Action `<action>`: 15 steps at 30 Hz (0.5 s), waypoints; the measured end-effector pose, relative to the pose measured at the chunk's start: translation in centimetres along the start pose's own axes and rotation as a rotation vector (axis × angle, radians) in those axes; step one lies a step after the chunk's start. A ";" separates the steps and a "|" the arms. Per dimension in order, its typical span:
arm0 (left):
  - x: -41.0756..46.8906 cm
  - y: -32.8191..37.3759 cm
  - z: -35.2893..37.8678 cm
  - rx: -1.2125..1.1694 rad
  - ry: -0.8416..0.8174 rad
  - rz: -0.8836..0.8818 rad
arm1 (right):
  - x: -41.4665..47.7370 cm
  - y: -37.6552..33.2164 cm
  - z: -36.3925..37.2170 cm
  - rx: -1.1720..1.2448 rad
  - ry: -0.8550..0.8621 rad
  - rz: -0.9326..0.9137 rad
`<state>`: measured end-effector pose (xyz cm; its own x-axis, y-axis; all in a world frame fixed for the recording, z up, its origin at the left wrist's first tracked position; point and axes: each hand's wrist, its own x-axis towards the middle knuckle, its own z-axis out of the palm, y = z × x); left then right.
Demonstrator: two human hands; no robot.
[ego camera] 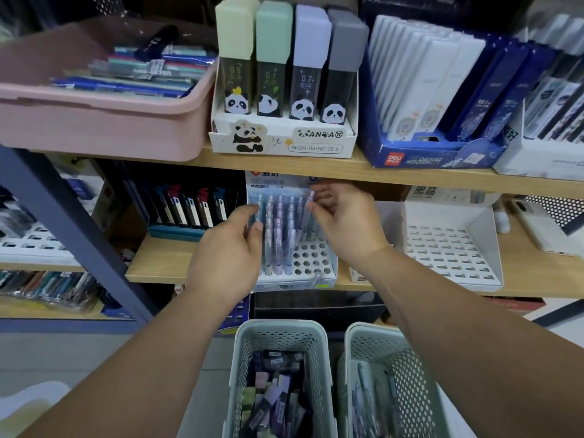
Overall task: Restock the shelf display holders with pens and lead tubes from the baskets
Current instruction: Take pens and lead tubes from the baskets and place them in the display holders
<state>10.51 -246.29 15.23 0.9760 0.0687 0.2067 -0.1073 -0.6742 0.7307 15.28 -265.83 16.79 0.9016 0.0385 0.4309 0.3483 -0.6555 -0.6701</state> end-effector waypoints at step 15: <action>0.0 0.1 -0.5 -0.056 -0.050 -0.026 | -1.1 0.1 0.5 -0.030 -0.025 -0.008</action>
<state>10.43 -245.95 15.63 0.9866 0.0479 0.1559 -0.0913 -0.6301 0.7711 14.45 -265.56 15.89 0.9049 0.0626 0.4210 0.3483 -0.6773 -0.6480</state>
